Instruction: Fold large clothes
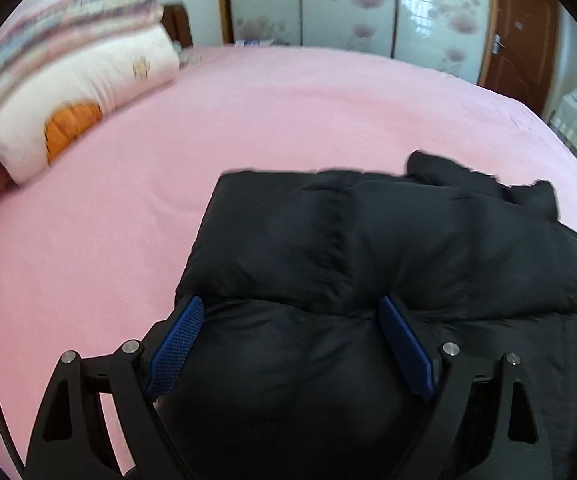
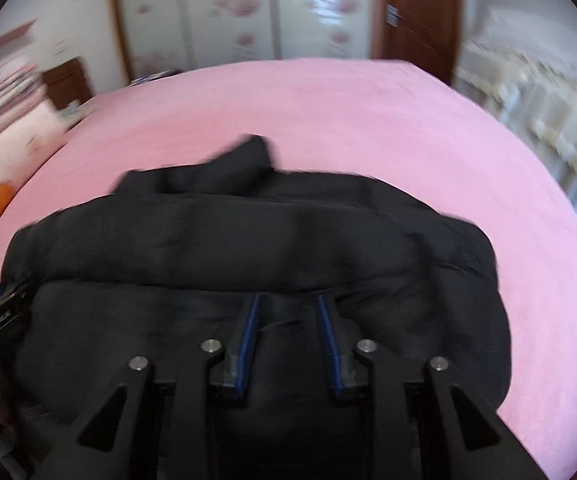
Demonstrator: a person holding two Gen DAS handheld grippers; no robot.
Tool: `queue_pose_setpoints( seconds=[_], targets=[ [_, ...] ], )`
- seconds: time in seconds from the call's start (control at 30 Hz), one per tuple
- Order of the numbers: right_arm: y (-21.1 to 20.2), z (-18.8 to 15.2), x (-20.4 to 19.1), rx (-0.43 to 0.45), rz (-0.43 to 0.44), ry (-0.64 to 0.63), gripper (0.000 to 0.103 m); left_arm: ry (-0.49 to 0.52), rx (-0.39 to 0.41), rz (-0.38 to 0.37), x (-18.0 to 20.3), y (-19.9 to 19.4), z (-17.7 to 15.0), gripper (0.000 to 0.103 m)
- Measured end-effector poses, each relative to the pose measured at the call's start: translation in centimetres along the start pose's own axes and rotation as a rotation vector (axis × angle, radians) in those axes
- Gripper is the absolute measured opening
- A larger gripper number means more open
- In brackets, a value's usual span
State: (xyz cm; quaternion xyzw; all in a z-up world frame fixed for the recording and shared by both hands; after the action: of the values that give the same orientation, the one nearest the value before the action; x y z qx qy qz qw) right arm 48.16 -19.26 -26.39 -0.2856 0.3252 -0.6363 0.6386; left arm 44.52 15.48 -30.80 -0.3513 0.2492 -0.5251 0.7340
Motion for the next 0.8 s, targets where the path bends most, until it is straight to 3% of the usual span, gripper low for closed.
queue_pose_setpoints(
  seconds=[0.07,0.13,0.37,0.5,0.6,0.67,0.73,0.8],
  targets=[
    [1.0,-0.5,2.9,-0.02,-0.049,0.048,0.02,-0.027,-0.026,-0.023,-0.5,1.5,-0.6,0.095],
    [1.4,-1.1,4.2,-0.033,-0.013,0.078,0.011,-0.014,-0.022,-0.028,-0.4,2.0,-0.8,0.096],
    [0.4,-2.0,4.1,-0.069,0.007,0.087,0.015,0.041,-0.058,-0.006,0.0,0.8,-0.7,0.095],
    [-3.2,-1.8,3.2,-0.047,0.111,0.162,0.015,0.066,-0.013,-0.066,0.2,-4.6,-0.4,0.095],
    [-8.2,-2.4,2.6,0.009,0.154,0.183,0.017,0.09,0.034,-0.118,0.4,-10.1,-0.9,0.095],
    [-11.0,-2.9,2.4,0.041,0.16,0.174,0.021,0.11,0.051,-0.165,0.6,-14.1,-1.9,0.103],
    [-14.8,-4.0,1.9,0.082,0.161,0.158,0.031,0.122,0.057,-0.199,0.7,-17.1,-3.0,0.103],
    [-17.6,-4.6,1.7,0.114,0.168,0.146,0.035,0.126,0.072,-0.22,0.5,-20.5,-4.6,0.103]
  ],
)
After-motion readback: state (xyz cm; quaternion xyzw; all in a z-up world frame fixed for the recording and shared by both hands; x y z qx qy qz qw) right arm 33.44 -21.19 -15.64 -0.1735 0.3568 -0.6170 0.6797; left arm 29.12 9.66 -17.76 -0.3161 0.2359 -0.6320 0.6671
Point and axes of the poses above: each gripper's, at about its wrist camera, not at the fingertips, and y roughly the way its jaws point, x to its right, z to its top, the point moved 10 cm from there along y, roughly the way its jaws point, and after that the axes turned 1 degree about -y, right-handed, at the moved point
